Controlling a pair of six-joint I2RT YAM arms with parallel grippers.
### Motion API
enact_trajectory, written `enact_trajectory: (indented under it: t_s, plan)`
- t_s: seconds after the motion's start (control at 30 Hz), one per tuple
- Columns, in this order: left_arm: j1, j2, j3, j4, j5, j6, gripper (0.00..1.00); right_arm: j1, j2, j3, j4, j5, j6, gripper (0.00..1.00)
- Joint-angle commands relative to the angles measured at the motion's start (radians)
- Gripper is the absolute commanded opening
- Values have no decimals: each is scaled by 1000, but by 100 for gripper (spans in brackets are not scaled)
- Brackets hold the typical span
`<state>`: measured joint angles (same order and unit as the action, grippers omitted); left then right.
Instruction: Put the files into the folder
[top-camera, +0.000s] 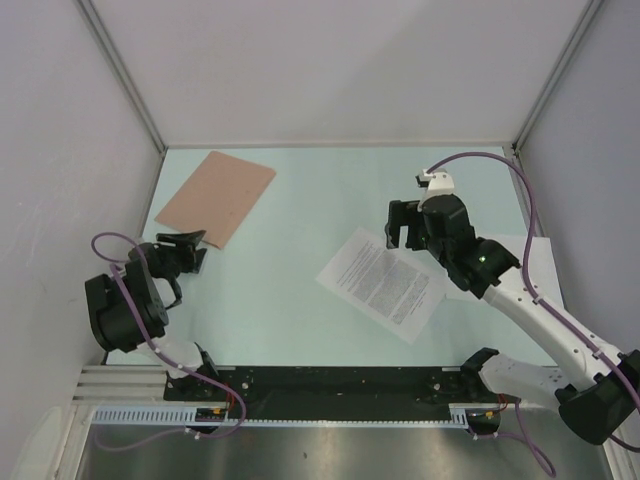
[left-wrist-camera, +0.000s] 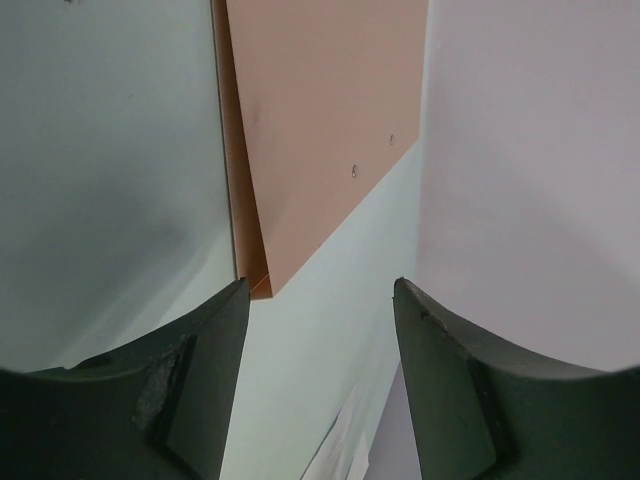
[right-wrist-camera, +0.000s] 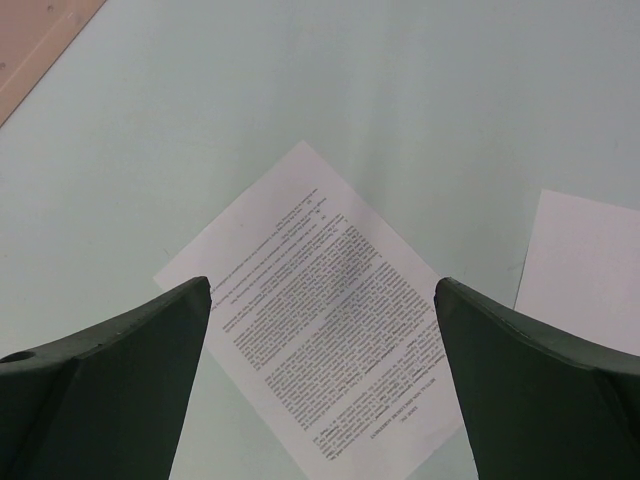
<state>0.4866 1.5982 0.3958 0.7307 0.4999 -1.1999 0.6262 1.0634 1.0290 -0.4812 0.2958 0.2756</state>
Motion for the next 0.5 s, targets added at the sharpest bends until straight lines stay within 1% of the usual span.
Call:
enact_trajectory:
  t_s: [0.0, 0.07, 0.13, 0.2, 0.23, 0.37, 0.47]
  plan:
    - [9, 8, 32, 45, -29, 3, 65, -8, -19, -4, 49, 6, -12, 100]
    - [7, 16, 37, 33, -40, 6, 66, -8, -14, -6, 55, 2, -12, 100]
    - [6, 38, 37, 71, -35, -9, 65, -8, -10, -9, 61, -4, -12, 100]
    - [1, 55, 46, 78, -35, -18, 63, -8, -5, -12, 64, -10, -9, 100]
    - [-5, 72, 52, 72, -38, -20, 60, -8, -3, -12, 66, -12, -9, 100]
    - [-25, 114, 60, 147, -41, -52, 59, -8, -5, -15, 67, -11, -12, 100]
    - [-39, 132, 87, 138, -49, -56, 55, -10, -5, -18, 66, -4, -16, 100]
